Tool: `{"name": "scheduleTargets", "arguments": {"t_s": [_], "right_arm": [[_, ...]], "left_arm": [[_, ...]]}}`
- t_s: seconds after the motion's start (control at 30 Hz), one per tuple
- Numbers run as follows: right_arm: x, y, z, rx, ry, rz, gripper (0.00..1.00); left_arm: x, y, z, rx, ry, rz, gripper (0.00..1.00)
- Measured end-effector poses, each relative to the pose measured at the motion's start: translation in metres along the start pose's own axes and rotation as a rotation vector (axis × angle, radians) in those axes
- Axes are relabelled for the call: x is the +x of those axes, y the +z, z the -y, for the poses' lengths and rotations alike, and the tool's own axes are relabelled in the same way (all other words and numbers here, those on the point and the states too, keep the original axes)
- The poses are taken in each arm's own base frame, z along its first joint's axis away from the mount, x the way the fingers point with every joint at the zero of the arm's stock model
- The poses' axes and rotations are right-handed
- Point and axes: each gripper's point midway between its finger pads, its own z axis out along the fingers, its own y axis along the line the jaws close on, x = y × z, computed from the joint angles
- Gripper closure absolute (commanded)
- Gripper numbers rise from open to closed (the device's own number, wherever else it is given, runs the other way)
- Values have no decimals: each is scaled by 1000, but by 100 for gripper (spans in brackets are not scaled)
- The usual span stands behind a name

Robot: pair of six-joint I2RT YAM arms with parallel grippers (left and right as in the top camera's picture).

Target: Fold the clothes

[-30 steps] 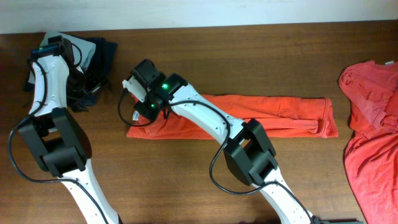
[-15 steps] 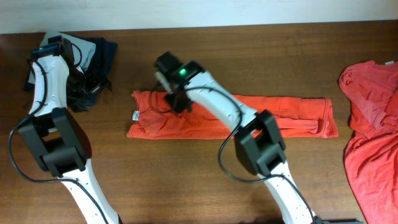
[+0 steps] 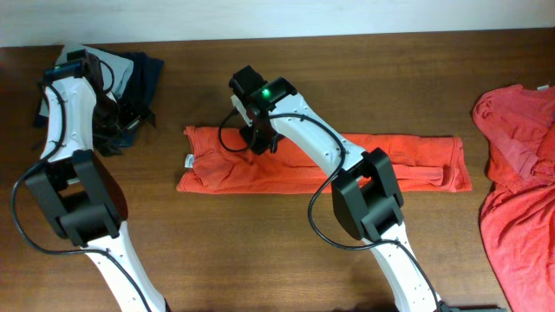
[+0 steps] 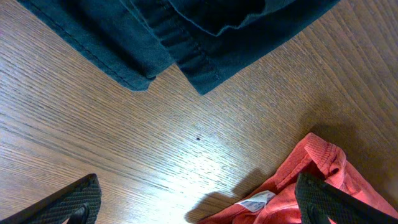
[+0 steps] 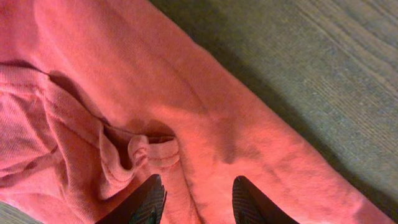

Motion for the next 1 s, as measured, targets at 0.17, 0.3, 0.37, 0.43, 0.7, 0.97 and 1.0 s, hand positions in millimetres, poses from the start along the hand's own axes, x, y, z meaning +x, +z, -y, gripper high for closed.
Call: {"name": "scheduleTargets", "arguments": {"t_s": [0.17,0.3,0.37,0.43,0.7,0.97,1.0], "right_arm": [[1,1,-2,-10,0,-5,59],[10,10,-3,-10,1,-31,59],[15,16,-4,-11,-1,-45,59],[17,20,-7,-12,-6,-50,59],[16,24,-15,-18,-23,-42,59],[18,24,-20,-43,-17,-48,87],[18,24,-20,-44,-19,-48,96]], "left_arm": [[0,0,0,0,0,0,1],[0,0,0,0,0,0,1],[0,0,0,0,0,0,1],[0,0,0,0,0,0,1],[0,0,0,0,0,0,1],[0,0,0,0,0,0,1],[0,0,0,0,0,0,1]]}}
